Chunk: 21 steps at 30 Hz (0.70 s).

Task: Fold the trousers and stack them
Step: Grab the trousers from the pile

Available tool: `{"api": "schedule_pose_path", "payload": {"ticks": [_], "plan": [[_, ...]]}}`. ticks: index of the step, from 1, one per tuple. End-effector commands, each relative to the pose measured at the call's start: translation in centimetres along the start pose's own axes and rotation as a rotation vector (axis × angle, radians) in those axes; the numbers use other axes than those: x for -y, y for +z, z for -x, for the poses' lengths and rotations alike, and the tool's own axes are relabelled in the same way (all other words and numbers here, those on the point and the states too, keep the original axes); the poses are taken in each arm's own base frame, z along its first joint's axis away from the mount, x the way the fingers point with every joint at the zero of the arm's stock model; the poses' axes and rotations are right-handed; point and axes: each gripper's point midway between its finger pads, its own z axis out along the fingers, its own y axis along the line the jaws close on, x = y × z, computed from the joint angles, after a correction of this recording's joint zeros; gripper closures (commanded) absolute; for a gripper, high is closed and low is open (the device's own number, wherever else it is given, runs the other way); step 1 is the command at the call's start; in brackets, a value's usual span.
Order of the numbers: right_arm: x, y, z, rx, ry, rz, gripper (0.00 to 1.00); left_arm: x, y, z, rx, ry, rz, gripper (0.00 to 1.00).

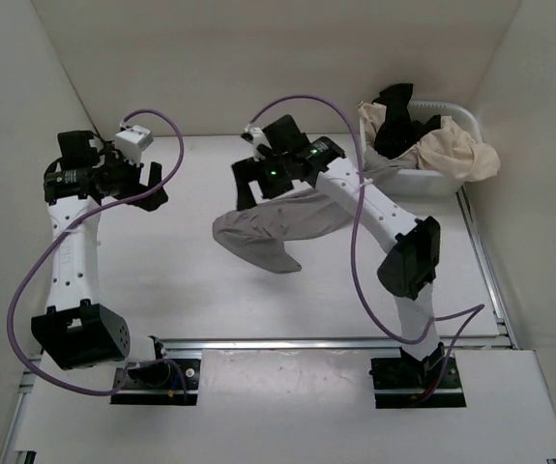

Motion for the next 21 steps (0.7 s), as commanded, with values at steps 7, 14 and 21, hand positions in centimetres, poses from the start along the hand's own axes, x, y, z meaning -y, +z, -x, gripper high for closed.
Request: {"api": "schedule_pose_path", "payload": {"ticks": [7, 14, 21], "plan": [[20.8, -24.7, 3.0, 0.569, 0.458, -0.451, 0.02, 7.6, 8.9, -4.0, -0.230, 0.245, -0.211, 0.00], [33.8, -23.7, -0.1, 0.419, 0.742, -0.582, 0.08, 12.4, 18.7, -7.8, -0.401, 0.452, -0.222, 0.00], [37.0, -19.9, -0.8, 0.387, 0.864, -0.498, 0.14, 16.9, 23.7, -11.5, -0.467, 0.491, -0.305, 0.00]]}}
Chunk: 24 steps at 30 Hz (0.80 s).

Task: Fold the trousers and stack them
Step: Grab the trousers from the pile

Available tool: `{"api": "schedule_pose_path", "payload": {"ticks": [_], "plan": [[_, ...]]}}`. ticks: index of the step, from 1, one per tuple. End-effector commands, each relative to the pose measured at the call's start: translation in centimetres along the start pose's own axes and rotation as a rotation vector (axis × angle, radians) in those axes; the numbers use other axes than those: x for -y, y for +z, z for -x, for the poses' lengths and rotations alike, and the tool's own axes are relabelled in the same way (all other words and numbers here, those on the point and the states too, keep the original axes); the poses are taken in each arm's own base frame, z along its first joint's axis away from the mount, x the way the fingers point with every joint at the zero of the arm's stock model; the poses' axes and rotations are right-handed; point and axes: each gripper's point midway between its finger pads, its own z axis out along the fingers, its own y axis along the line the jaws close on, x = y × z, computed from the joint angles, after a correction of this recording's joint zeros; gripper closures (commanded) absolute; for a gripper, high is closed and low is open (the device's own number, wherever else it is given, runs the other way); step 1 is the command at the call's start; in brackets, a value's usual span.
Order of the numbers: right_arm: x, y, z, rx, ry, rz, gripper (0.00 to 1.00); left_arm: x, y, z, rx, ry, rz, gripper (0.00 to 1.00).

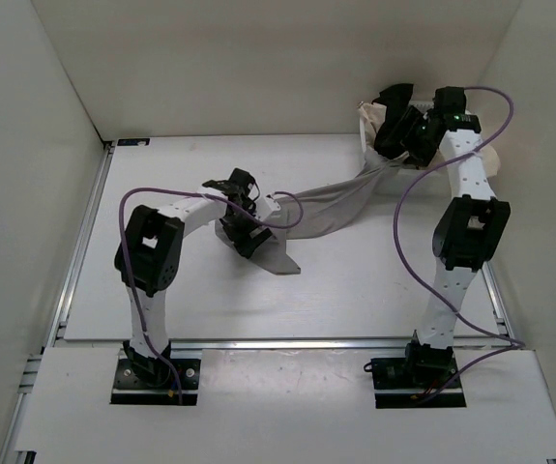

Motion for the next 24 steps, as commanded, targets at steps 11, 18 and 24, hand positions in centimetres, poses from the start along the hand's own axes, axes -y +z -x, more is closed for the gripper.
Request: {"api": "schedule_pose_path", "payload": {"ticks": [11, 18, 24], "plan": [[-0.3, 3.1, -2.4, -0.112, 0.089, 0.079, 0.28, 1.4, 2.3, 2.6, 0.055, -0.011, -0.018, 0.86], [1.3, 4.4, -5.3, -0.233, 0.158, 0.020, 0.25, 1.1, 1.6, 2.3, 0.043, -0.011, 0.011, 0.86], [2.3, 7.4, -7.7, -0.341, 0.208, 0.032, 0.53, 0.4, 0.9, 2.8, 0.045, -0.008, 0.046, 0.86]]}}
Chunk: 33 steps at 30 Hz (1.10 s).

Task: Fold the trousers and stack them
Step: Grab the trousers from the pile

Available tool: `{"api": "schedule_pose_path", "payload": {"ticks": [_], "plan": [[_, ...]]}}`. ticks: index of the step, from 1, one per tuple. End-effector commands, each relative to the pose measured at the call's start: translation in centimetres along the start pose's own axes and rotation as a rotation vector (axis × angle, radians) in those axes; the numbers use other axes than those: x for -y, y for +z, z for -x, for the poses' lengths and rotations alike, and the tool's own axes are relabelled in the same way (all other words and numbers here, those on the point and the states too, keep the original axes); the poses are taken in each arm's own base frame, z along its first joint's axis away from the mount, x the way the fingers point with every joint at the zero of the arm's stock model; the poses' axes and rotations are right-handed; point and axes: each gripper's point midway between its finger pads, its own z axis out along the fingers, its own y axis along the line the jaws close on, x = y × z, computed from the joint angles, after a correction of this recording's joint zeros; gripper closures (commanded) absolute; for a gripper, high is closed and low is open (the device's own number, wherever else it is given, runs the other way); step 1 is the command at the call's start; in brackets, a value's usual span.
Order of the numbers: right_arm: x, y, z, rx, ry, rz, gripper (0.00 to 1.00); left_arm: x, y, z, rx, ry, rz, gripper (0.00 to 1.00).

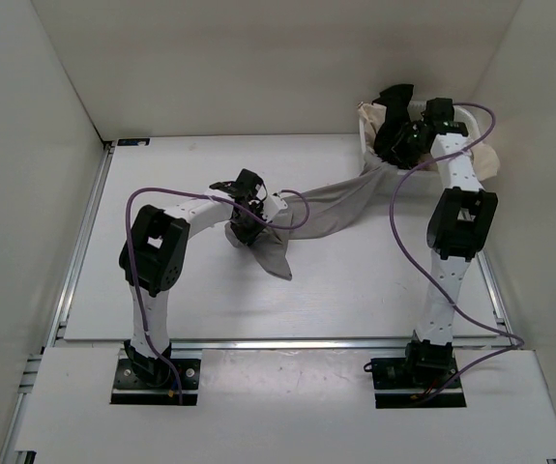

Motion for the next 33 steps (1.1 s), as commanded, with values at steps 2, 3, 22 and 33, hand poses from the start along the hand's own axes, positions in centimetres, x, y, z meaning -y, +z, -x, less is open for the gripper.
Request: {"api": "schedule_pose_path", "payload": {"ticks": [2, 3, 22, 33], "plan": [[1.4, 2.2, -2.8, -0.137, 0.110, 0.014, 0.78, -0.3, -0.9, 0.7, 0.008, -0.011, 0.023, 0.86], [0.9, 2.3, -2.4, -0.127, 0.112, 0.038, 0.87, -0.3, -0.9, 0.7, 0.008, -0.011, 0.023, 0.86], [-26.4, -46.4, 12.6, 1.239, -0.317, 0.811, 1.00, -2.0, -3.7, 1.1, 0.030, -0.002, 0.121, 0.86], [-30.5, -51.7, 6.3, 1.267, -0.447, 0.921, 1.00, -2.7, -5.6, 0.7, 0.041, -0.011, 0.174, 0.86]]}}
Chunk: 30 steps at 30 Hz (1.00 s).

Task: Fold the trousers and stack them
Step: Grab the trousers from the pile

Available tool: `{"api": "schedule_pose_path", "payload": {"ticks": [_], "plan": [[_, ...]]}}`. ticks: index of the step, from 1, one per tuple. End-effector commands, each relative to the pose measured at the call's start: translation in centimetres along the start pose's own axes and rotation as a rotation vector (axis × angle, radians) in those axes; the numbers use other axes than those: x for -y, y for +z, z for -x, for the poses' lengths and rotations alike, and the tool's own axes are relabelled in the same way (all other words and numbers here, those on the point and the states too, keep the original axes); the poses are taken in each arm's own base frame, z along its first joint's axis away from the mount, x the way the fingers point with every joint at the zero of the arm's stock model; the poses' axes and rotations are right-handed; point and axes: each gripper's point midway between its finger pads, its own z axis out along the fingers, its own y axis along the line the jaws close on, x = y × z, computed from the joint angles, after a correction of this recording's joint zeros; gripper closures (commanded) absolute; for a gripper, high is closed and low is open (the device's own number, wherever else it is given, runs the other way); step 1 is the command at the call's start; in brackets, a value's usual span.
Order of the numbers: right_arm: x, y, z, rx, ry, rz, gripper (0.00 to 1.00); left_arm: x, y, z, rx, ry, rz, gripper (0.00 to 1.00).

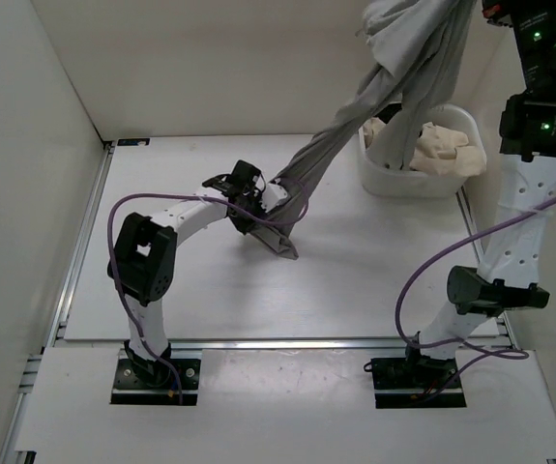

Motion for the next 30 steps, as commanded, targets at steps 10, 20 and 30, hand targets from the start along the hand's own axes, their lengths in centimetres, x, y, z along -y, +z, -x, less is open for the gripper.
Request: {"api": "schedule_pose_path", "payload": {"ticks": [10, 20, 30], "plan": [[-21.6, -5.2, 6.2, 0.269, 0.017, 0.575, 1.00, -11.6, -9.7, -6.3, 0.040, -0.274, 0.273, 0.86], [-22.8, -5.6, 7.2, 0.306, 0.281, 0.703, 1.00, -18.1, -17.2, -10.0, 0.136, -0.498, 0.450, 0.86], [-6.3, -8.9, -22.2, -0.454, 0.330, 0.019, 1.00, -23.4, -21.5, -14.0, 0.088, -0.562, 0.589, 0.86]]}}
